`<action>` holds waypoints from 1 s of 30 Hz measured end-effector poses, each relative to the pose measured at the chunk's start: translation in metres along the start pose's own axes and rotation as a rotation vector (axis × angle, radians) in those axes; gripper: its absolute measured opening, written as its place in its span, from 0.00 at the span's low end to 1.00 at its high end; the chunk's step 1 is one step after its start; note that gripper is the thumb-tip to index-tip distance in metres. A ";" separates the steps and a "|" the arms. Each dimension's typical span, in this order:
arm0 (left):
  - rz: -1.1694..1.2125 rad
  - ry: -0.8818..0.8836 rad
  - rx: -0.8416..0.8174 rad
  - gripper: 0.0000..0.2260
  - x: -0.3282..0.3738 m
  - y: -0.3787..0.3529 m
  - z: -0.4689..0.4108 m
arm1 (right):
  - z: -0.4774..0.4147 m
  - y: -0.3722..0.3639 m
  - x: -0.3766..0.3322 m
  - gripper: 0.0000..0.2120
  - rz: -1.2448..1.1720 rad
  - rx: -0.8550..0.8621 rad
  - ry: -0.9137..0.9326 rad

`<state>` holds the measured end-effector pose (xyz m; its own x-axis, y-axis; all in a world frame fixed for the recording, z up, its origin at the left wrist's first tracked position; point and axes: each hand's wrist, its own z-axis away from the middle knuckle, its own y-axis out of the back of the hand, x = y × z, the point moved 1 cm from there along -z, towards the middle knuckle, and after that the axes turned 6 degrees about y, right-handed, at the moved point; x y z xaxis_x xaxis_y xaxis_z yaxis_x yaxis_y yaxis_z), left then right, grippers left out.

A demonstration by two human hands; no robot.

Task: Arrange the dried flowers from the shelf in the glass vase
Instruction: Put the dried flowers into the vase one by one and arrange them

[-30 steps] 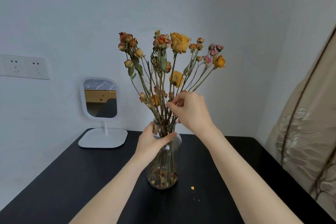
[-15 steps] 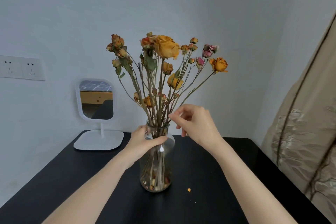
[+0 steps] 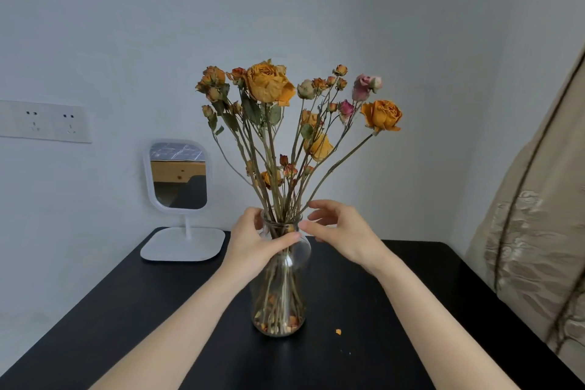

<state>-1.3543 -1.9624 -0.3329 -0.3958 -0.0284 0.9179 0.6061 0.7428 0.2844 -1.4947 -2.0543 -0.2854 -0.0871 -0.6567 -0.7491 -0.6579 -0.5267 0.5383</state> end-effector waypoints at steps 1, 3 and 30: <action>0.006 -0.015 0.004 0.25 0.002 0.000 0.002 | 0.001 -0.003 0.002 0.25 0.012 -0.021 -0.007; 0.003 -0.038 0.005 0.21 0.003 0.002 0.004 | 0.003 -0.009 0.007 0.28 -0.012 -0.068 -0.027; -0.017 -0.030 -0.070 0.24 0.039 0.021 0.016 | -0.003 0.004 -0.003 0.05 -0.247 0.111 0.105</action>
<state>-1.3679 -1.9375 -0.2956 -0.4258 -0.0197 0.9046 0.6454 0.6940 0.3190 -1.4944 -2.0564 -0.2801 0.1601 -0.5712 -0.8050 -0.7281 -0.6190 0.2944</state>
